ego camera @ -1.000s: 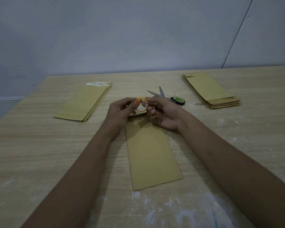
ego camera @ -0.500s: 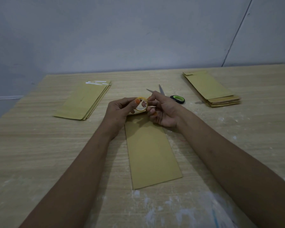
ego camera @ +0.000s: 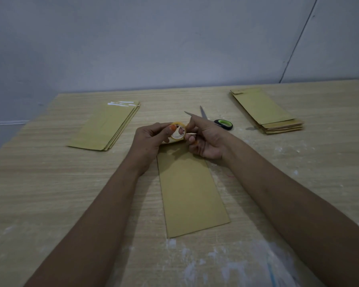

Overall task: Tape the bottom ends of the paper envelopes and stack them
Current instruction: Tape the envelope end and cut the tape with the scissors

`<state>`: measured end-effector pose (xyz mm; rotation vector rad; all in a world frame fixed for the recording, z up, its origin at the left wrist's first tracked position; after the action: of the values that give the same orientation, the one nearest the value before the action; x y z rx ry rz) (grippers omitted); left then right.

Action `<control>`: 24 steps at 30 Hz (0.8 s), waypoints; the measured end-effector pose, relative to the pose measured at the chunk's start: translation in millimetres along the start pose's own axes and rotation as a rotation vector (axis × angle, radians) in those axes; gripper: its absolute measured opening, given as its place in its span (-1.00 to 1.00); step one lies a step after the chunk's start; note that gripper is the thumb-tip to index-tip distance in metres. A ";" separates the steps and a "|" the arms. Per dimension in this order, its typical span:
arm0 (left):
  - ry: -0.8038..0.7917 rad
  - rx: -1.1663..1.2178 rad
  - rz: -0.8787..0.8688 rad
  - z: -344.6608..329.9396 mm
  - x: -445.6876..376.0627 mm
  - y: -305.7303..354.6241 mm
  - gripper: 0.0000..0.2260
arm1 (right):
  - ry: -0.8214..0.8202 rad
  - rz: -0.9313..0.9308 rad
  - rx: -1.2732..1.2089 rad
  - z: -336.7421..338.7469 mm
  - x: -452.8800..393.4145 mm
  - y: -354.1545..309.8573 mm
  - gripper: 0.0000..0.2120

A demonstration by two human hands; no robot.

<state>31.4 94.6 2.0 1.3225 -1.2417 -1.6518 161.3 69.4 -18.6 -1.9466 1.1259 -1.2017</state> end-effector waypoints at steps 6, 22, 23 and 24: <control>0.000 0.026 -0.006 -1.6 0.5 2.8 -0.78 | -0.006 -0.007 0.028 -1.2 2.7 -0.5 -0.79; 0.006 0.044 0.018 2.0 -0.4 0.2 -0.74 | -0.043 -0.004 -0.033 -1.3 1.9 1.0 -0.86; 0.005 0.046 0.020 2.0 -0.3 0.0 -0.73 | -0.040 -0.004 -0.032 -0.9 1.6 0.9 -0.86; 0.006 0.050 0.022 2.0 -0.3 -0.1 -0.73 | -0.037 -0.004 -0.033 -0.9 1.6 1.0 -0.86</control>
<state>29.5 95.4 2.1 1.3378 -1.2975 -1.6096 160.6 67.4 -18.4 -1.9882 1.1302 -1.1511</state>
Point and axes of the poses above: each hand's wrist, its own x-axis away from the middle knuckle, its own z-axis out of the back of the hand, y = z × x, the point moved 8 cm from there along -x, towards the middle knuckle, and after that the axes turned 2 degrees about -z, right-handed, at the moved point
